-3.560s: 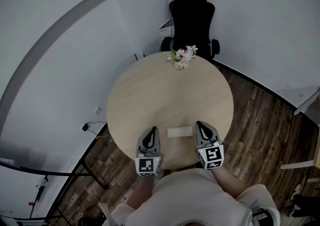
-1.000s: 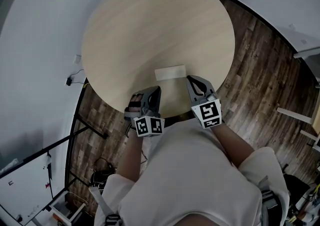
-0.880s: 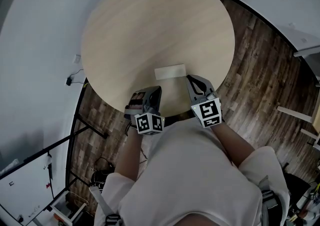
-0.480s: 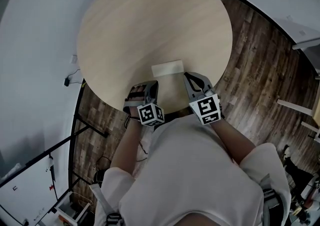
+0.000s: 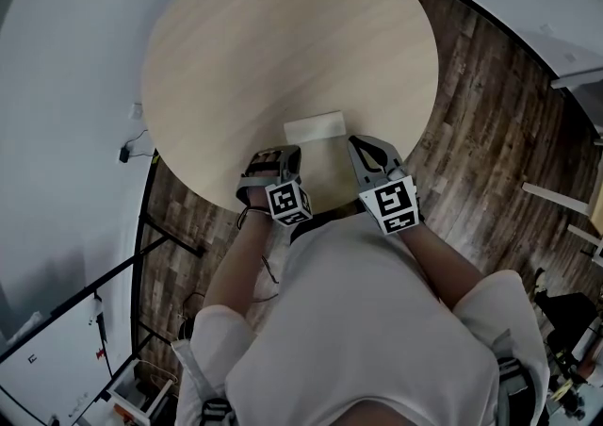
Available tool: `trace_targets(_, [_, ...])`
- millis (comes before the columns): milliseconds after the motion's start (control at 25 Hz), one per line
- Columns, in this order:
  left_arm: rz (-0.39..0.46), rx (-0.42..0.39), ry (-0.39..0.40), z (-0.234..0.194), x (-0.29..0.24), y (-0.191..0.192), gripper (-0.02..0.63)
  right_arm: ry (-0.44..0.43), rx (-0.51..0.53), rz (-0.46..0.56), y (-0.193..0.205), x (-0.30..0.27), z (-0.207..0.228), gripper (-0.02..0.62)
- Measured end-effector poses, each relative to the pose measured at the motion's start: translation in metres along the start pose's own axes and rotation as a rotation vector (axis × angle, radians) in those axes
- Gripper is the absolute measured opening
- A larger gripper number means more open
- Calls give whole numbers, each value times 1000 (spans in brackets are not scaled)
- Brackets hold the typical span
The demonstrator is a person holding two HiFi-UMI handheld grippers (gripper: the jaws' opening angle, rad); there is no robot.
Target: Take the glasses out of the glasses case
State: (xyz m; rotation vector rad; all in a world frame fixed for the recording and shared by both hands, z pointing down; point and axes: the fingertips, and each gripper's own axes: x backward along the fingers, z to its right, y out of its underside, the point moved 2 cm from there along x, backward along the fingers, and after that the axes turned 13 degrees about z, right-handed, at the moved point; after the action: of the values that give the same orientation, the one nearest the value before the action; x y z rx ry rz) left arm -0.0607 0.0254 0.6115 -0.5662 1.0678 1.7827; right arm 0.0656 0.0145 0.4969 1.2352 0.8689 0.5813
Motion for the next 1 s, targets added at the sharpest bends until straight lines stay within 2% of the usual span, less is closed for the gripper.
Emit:
trace_targets(200, [-45,-9,53,13,-21,19,8,1,-4,-12,3,-5,5,14])
trace_targets(320, [-72,11,67,18,-30,28,8,6,-11,-22,5,-8,7,14])
trace_targets(1000, [-127,32,69,15,-52,47,8,7,-18,-52,8,-24,16,14])
